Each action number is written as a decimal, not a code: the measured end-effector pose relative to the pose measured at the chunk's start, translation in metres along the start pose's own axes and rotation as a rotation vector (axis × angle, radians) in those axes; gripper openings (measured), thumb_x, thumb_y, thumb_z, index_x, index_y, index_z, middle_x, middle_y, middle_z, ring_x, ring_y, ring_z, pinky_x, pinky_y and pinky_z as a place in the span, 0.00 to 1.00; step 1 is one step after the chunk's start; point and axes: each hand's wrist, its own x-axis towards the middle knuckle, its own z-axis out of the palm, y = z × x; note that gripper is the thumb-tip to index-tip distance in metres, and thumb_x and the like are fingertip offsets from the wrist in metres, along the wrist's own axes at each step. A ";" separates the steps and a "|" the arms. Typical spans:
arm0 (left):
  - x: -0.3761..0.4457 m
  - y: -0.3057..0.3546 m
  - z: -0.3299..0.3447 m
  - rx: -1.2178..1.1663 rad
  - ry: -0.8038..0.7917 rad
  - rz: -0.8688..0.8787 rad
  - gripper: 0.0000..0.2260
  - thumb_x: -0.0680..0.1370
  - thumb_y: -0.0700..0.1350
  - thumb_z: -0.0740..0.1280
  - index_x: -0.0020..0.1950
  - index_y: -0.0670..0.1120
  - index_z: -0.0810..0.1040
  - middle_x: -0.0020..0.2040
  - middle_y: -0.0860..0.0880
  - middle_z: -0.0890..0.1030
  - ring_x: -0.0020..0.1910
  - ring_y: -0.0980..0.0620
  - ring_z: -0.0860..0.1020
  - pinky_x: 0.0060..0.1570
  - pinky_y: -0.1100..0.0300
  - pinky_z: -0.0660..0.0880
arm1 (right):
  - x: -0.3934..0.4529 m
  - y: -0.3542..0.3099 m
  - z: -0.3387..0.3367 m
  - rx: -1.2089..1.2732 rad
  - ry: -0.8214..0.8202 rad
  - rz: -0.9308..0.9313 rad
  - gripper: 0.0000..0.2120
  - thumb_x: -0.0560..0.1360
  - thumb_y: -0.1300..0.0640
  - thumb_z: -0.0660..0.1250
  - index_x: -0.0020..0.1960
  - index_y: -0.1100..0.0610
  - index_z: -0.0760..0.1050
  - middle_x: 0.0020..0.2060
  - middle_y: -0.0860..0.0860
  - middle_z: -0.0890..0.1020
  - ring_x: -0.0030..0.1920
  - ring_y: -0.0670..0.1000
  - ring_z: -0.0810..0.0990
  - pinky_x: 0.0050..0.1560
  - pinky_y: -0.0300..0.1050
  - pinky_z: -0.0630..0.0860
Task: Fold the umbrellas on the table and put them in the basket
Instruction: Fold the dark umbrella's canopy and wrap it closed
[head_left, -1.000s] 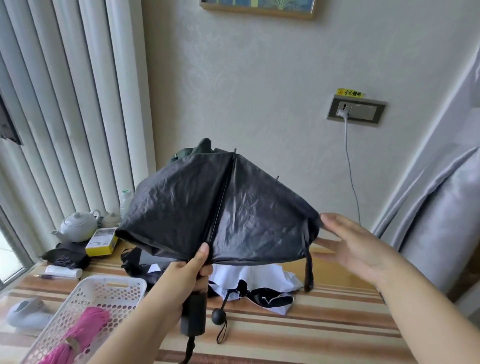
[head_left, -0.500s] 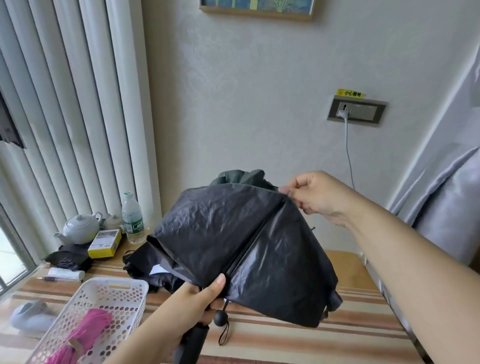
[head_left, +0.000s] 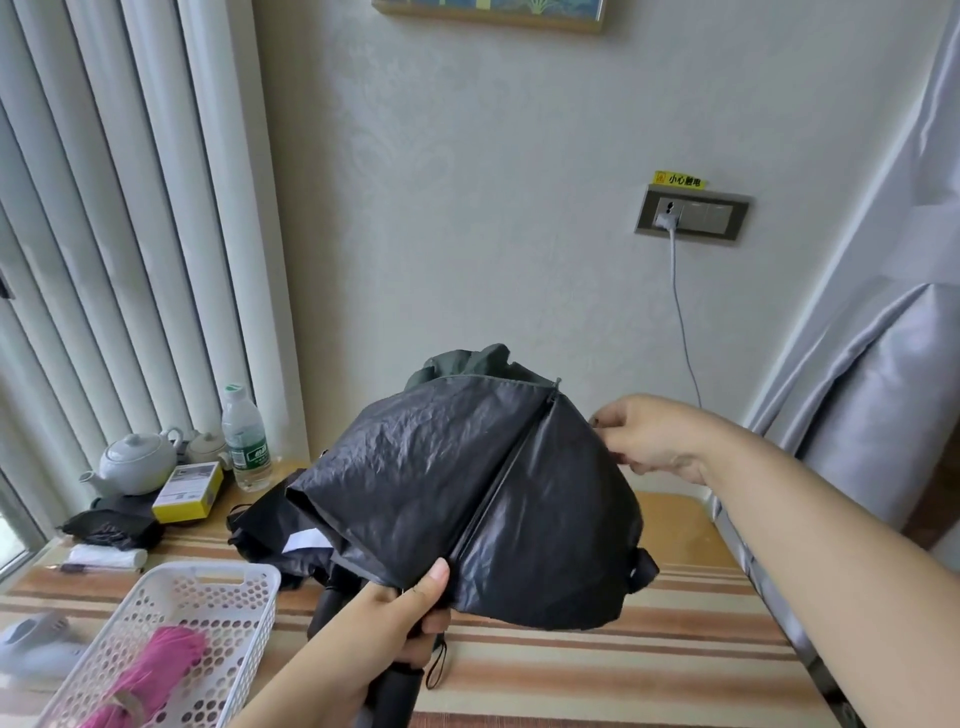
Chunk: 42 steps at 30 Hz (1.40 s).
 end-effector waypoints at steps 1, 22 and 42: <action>0.000 0.000 0.001 0.020 -0.020 0.011 0.07 0.80 0.44 0.61 0.43 0.43 0.69 0.30 0.48 0.67 0.24 0.58 0.62 0.26 0.66 0.56 | 0.003 -0.004 0.001 0.029 0.043 -0.046 0.05 0.78 0.56 0.66 0.48 0.56 0.80 0.39 0.53 0.80 0.40 0.49 0.74 0.40 0.42 0.73; 0.011 0.001 0.004 -0.216 0.033 -0.064 0.13 0.70 0.53 0.66 0.35 0.44 0.73 0.28 0.51 0.63 0.21 0.58 0.56 0.24 0.66 0.59 | -0.038 0.050 0.039 0.281 0.191 0.233 0.35 0.70 0.30 0.57 0.49 0.63 0.77 0.37 0.54 0.82 0.36 0.52 0.79 0.38 0.46 0.74; 0.012 0.021 0.004 -0.675 -0.029 -0.242 0.13 0.70 0.52 0.67 0.39 0.41 0.73 0.26 0.53 0.65 0.17 0.60 0.60 0.17 0.69 0.62 | -0.023 0.005 0.120 0.721 0.277 -0.327 0.18 0.72 0.59 0.73 0.58 0.47 0.72 0.50 0.38 0.83 0.52 0.42 0.82 0.59 0.50 0.78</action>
